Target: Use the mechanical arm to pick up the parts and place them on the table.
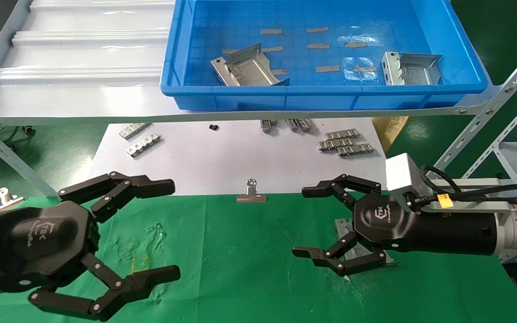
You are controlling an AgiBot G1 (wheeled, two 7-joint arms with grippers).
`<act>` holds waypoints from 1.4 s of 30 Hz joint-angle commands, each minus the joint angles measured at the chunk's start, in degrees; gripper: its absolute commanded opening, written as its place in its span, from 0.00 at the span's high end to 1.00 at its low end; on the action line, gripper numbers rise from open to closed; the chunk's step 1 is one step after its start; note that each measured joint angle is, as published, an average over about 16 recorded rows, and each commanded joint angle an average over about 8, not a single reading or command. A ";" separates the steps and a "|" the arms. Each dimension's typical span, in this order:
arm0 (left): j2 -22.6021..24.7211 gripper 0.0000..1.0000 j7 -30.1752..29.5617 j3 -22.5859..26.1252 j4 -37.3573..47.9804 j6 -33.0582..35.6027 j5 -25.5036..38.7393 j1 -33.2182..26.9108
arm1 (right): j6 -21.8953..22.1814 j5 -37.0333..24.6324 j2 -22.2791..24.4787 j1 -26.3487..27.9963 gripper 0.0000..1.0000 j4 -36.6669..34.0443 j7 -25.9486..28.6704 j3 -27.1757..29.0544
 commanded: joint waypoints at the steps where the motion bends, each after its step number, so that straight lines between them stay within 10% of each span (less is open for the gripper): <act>1: 0.00 0.00 0.00 0.00 0.00 0.00 0.00 0.00 | 0.20 0.25 0.67 -1.42 0.00 2.29 1.28 1.90; 31: 0.00 0.00 0.00 0.00 0.00 0.00 0.00 0.00 | 3.20 3.99 10.53 -22.39 0.00 36.24 20.31 30.04; 42: -0.01 0.00 0.00 0.00 0.01 -0.02 -0.01 0.01 | 3.43 4.46 11.32 -24.03 0.00 38.79 21.40 32.22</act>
